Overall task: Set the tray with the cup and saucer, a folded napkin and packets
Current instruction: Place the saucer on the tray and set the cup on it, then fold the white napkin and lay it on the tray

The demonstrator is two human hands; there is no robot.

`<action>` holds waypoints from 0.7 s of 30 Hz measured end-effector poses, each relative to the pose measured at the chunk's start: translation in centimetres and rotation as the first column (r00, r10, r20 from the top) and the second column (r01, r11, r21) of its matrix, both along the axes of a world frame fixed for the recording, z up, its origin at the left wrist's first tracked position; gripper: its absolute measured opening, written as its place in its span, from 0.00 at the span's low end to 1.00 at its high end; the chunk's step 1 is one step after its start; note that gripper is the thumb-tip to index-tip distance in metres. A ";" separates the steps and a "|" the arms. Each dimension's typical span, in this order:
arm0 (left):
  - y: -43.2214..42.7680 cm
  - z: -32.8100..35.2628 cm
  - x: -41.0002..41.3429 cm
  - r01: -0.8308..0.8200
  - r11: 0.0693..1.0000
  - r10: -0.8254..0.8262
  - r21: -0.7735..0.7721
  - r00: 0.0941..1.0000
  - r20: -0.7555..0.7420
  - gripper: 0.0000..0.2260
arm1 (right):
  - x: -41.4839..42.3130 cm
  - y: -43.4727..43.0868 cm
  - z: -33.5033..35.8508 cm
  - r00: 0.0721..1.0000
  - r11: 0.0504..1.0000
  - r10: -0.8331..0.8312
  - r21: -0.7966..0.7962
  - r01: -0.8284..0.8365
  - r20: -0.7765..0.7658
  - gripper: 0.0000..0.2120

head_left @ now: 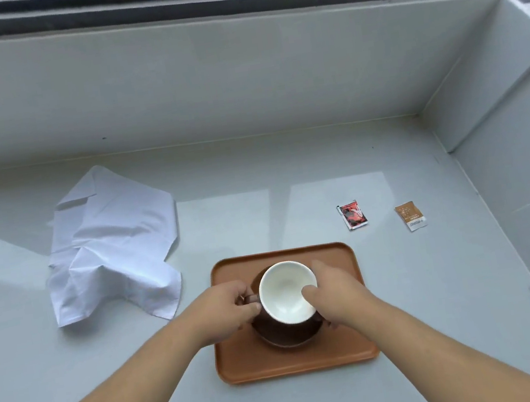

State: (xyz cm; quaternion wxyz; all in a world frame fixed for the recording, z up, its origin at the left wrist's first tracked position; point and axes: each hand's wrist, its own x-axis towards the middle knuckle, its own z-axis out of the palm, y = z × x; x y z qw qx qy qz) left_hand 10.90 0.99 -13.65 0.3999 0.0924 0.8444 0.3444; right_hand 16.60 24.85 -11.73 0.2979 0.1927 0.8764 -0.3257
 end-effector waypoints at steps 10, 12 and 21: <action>-0.7 -1.6 1.6 -0.057 0.998 0.056 -0.024 0.997 -0.043 0.08 | 1.4 -0.9 -1.1 1.000 1.000 -0.005 0.027 0.006 -0.030 0.13; -0.8 -1.3 1.7 -0.099 0.995 0.098 -0.019 0.994 -0.041 0.13 | 1.5 -0.7 -1.2 0.998 0.997 0.036 0.074 -0.032 -0.047 0.12; -10.2 1.0 0.9 -0.287 0.860 0.031 -0.422 0.854 -0.519 0.12 | -1.1 -9.1 3.9 0.676 0.877 0.481 0.304 -0.372 -0.558 0.07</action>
